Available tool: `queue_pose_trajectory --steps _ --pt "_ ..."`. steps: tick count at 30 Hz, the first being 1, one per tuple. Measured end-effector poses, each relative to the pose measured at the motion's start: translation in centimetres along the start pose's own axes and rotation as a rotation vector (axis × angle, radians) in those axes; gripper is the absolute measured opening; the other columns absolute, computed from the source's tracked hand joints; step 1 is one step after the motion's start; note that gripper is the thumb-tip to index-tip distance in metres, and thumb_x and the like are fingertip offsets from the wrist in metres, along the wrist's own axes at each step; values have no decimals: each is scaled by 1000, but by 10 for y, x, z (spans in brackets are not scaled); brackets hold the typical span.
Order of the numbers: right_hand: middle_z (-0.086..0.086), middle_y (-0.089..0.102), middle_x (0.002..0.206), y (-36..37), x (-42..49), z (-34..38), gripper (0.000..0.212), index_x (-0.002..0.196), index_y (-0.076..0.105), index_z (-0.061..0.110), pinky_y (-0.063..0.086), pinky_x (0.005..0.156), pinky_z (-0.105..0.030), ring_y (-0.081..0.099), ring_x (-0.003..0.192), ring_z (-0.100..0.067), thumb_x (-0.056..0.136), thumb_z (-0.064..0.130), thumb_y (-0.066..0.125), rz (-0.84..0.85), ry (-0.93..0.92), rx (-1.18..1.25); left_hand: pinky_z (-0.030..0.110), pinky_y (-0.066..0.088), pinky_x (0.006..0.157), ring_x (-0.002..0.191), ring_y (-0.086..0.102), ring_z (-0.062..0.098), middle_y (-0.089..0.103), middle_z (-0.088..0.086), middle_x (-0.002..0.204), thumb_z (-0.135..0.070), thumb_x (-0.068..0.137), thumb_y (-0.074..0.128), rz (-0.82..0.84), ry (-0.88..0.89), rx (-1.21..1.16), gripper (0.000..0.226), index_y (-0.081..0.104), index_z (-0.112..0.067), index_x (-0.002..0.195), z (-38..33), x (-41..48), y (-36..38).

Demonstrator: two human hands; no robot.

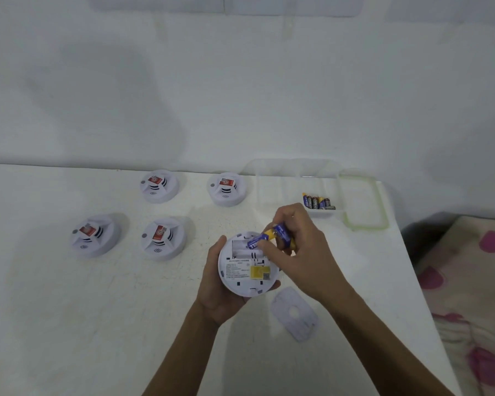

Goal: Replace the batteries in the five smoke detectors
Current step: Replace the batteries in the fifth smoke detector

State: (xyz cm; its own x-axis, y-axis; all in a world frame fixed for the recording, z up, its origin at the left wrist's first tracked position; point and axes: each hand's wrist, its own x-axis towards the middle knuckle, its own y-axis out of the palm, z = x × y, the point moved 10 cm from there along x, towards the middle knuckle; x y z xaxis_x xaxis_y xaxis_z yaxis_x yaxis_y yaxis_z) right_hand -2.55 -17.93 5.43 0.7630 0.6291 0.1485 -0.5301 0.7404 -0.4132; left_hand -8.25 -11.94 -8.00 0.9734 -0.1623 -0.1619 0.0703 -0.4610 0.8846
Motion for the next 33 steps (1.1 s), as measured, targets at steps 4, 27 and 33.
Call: queue_pose_trajectory --steps 4,27,33 --pt "15 55 82 8 -5 2 22 92 47 26 44 63 -4 56 83 12 86 22 68 -9 -101 -188 54 52 84 104 64 36 63 17 122 -56 55 83 -94 124 -8 72 69 -19 115 -14 -4 4" --pt "-7 66 103 42 -12 34 24 106 67 12 46 66 -22 48 85 -15 83 18 66 137 -625 -685 44 49 94 101 66 28 68 10 115 -59 68 74 -154 125 119 57 70 -23 112 -13 -6 -3" --pt "-9 61 106 45 -6 22 35 111 69 18 38 71 -13 61 83 -18 76 21 76 244 -507 -692 48 53 86 95 66 32 67 16 111 -54 57 82 -111 101 44 65 71 -17 109 -13 -6 12"
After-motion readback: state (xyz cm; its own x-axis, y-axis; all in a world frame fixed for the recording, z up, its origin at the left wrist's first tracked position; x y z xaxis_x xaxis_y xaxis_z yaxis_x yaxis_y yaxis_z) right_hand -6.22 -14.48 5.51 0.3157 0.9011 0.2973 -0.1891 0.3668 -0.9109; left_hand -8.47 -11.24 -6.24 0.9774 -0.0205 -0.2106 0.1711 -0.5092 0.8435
